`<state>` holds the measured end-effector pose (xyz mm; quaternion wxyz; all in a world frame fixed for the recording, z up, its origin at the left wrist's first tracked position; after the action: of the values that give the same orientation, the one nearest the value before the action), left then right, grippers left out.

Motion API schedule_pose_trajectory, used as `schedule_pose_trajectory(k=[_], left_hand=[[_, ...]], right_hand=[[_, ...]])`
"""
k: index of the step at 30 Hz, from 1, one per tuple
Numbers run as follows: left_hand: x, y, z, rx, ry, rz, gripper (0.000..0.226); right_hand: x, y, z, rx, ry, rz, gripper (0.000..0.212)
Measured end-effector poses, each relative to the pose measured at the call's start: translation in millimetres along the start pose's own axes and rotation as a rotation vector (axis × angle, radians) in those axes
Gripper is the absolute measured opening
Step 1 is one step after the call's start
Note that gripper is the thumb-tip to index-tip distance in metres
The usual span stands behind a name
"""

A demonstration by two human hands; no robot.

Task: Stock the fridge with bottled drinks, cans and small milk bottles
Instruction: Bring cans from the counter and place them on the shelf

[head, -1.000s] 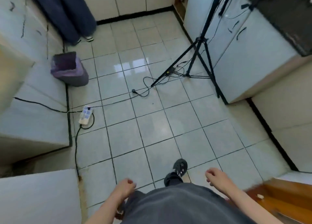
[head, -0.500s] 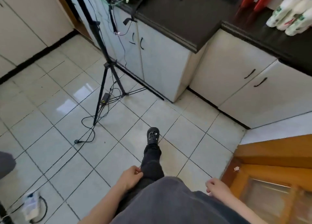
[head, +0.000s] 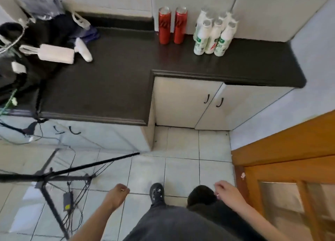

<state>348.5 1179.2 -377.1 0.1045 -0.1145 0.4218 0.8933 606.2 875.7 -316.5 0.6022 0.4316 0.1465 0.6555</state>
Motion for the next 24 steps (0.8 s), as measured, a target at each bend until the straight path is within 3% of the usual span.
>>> schedule_pose_trajectory(k=[7, 12, 14, 18, 24], left_hand=[[-139.7, -49.1, -2.4, 0.176, 0.054, -0.095, 0.027], [-257.1, -64.8, -7.9, 0.276, 0.172, -0.159, 0.012], [-302.1, -75.1, 0.6, 0.227, 0.212, -0.18, 0.017], [-389.0, -90.5, 44.5, -0.027, 0.107, -0.335, 0.029], [-464.2, -100.6, 135.8, -0.365, 0.502, -0.424, 0.01]], right_hand=[[49.7, -68.0, 38.6, -0.072, -0.102, -0.065, 0.015], [122.5, -151.1, 107.1, -0.095, -0.077, 0.1, 0.013], [161.2, -184.4, 138.6, -0.099, -0.059, 0.191, 0.014], [257.0, -220.9, 203.1, -0.112, -0.096, 0.392, 0.012], [399.7, -232.0, 266.9, -0.127, -0.222, 0.716, 0.019]])
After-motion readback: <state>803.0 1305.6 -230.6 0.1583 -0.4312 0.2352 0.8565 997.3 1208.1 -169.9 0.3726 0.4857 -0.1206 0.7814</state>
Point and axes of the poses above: each hand's wrist, its own y-axis away from the middle knuckle, its own z-axis out of the back of the hand, x = y × z, the point moved 6 cm from there along -y, towards the middle knuckle, and after that the axes turned 9 degrees about -x, right-handed, at the moved point
